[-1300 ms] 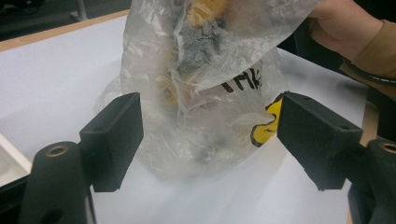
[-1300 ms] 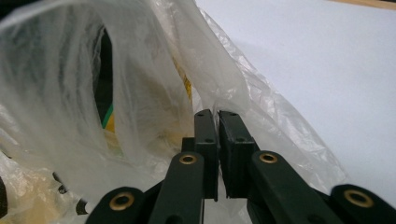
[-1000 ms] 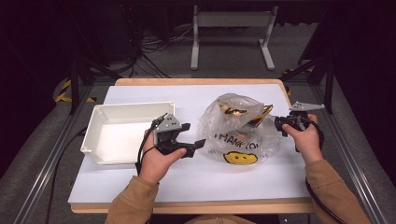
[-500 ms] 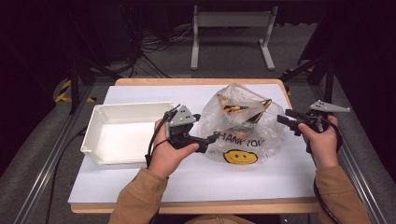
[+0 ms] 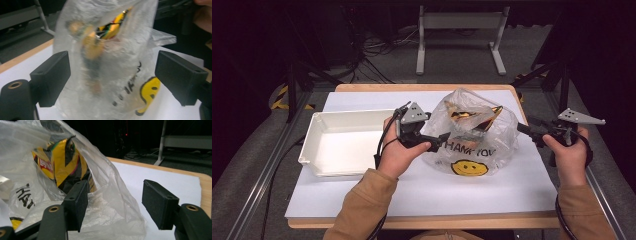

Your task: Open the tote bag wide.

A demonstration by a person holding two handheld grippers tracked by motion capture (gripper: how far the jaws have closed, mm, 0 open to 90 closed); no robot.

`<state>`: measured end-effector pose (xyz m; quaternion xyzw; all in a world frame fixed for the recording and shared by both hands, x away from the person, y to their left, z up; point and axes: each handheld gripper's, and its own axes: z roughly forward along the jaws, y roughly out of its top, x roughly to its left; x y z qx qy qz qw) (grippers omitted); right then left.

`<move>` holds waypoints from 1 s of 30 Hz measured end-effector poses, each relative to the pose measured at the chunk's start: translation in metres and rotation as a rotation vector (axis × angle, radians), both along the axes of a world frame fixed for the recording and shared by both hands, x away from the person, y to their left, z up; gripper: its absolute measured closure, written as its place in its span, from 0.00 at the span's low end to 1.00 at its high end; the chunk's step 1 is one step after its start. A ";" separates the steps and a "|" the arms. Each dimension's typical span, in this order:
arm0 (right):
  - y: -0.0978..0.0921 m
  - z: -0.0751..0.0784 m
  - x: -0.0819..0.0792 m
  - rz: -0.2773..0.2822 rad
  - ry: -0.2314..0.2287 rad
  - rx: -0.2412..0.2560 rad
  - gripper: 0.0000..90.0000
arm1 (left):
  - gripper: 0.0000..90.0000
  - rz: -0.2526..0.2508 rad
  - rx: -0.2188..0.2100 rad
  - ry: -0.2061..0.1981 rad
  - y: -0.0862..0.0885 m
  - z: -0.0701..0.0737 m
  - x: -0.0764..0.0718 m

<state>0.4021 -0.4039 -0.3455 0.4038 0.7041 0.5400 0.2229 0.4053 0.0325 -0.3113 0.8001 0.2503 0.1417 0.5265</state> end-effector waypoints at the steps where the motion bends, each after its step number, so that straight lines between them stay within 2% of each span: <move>1: -0.001 0.001 -0.002 -0.005 -0.008 0.003 0.43 | 0.17 0.004 0.000 0.000 0.000 0.001 0.003; 5: -0.003 0.004 -0.006 -0.013 -0.024 0.007 0.43 | 0.23 -0.004 0.009 -0.021 0.001 0.000 0.014; 8: -0.003 0.005 -0.009 -0.013 -0.026 0.005 0.43 | 0.27 -0.018 -0.013 -0.020 0.000 -0.005 0.024; 13: -0.005 0.007 -0.013 -0.012 -0.032 0.007 0.43 | 0.31 -0.039 -0.027 -0.024 -0.002 -0.014 0.038; 21: -0.006 0.008 -0.013 -0.007 -0.033 0.008 0.43 | 0.35 -0.080 -0.034 -0.024 -0.005 -0.018 0.050; 23: -0.006 0.008 -0.013 -0.006 -0.033 0.009 0.43 | 0.38 -0.082 -0.039 -0.024 -0.006 -0.019 0.052; 25: -0.006 0.007 -0.013 -0.007 -0.032 0.009 0.43 | 0.52 -0.084 -0.047 -0.014 -0.006 -0.020 0.053; 30: -0.004 0.006 -0.013 -0.004 -0.028 0.009 0.44 | 0.86 -0.051 -0.041 -0.036 -0.001 -0.017 0.053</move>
